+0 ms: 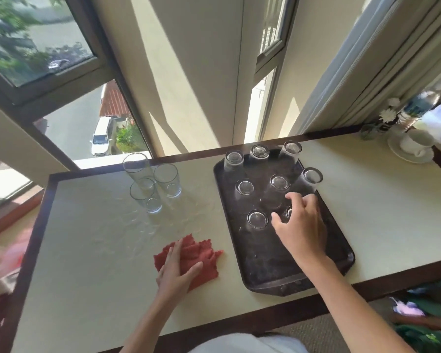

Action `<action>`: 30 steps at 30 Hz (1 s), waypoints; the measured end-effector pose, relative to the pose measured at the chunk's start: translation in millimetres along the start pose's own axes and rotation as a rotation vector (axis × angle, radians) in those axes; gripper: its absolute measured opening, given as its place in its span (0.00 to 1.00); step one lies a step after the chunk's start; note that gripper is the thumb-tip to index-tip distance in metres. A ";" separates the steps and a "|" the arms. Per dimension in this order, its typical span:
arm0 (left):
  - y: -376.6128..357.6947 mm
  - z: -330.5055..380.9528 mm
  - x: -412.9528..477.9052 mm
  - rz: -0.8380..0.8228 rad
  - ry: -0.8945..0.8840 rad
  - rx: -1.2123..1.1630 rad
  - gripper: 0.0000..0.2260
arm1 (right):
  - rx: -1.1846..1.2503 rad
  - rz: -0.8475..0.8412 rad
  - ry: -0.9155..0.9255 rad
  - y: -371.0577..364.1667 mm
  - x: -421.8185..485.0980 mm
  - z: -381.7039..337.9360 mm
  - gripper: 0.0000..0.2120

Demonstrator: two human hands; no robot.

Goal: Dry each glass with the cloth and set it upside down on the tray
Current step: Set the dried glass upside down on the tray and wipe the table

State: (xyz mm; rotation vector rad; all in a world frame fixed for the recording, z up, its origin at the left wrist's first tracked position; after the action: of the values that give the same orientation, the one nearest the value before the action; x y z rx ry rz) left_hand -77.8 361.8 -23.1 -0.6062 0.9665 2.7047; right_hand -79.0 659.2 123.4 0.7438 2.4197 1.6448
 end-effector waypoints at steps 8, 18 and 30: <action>67.4 -64.8 -18.9 0.339 0.146 0.267 0.26 | 0.215 -0.341 0.256 -85.5 -75.0 -119.2 0.12; 103.2 -143.3 -30.4 0.331 0.072 0.563 0.30 | -0.247 -0.671 0.391 -217.5 -152.7 -139.7 0.46; 140.8 -66.1 50.0 0.382 -0.111 0.088 0.29 | 0.200 -0.518 0.130 -211.4 -104.4 -141.3 0.19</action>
State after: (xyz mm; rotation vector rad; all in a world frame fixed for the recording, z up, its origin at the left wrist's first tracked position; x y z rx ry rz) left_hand -147.6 214.3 -13.1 -0.2713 1.2759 2.9589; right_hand -108.8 431.7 -28.0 0.0076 2.5921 1.2929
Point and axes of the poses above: each hand's wrist, its own x-axis towards the middle knuckle, its own y-axis out of the back of the hand, z = x × y, the point moved 6 cm from there along x, towards the middle knuckle, and after that the axes turned 1 degree about y, right-handed, at the moved point
